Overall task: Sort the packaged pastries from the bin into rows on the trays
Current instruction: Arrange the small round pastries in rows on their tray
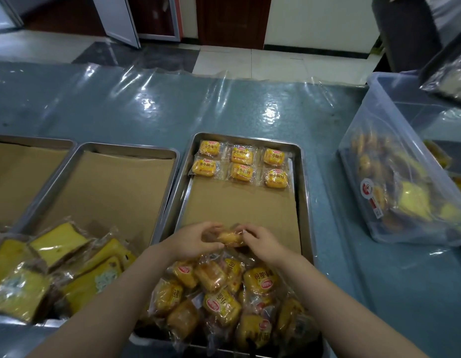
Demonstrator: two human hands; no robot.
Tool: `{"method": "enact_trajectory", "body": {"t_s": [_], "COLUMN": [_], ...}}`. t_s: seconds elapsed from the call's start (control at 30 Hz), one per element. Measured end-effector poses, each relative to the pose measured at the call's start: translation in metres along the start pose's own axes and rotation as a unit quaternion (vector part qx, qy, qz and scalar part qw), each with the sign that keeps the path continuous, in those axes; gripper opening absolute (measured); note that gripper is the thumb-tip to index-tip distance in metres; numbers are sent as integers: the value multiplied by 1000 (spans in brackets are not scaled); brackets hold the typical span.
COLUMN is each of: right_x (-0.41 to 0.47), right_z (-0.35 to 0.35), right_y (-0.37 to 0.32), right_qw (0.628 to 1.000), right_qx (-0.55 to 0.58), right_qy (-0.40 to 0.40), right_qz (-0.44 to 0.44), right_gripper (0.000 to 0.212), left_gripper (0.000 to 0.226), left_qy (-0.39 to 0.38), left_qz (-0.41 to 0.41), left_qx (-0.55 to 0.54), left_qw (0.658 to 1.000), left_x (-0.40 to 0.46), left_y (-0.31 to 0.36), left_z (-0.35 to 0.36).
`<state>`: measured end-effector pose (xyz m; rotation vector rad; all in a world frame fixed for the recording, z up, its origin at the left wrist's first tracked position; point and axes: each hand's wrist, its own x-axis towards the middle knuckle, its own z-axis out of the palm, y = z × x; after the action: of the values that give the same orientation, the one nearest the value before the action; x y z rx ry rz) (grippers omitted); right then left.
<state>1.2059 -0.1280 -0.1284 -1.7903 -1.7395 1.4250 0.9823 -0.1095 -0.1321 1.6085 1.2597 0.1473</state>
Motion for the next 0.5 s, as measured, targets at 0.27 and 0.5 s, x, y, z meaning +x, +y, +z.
{"method": "enact_trajectory", "body": {"t_s": [0.27, 0.5], "right_x": [4, -15], "right_z": [-8, -1], "right_y": [-5, 3], "right_qw": [997, 944], "right_qx": [21, -266], "right_qy": [75, 70], "right_qz": [23, -180], "right_gripper": [35, 48], "left_gripper": [28, 47], "left_qy": [100, 203], "left_qz": [-33, -24], "left_qx": [71, 156], "left_qw": [992, 967], "left_x": [14, 24], "left_y": [-1, -10], "left_z": [1, -5]}}
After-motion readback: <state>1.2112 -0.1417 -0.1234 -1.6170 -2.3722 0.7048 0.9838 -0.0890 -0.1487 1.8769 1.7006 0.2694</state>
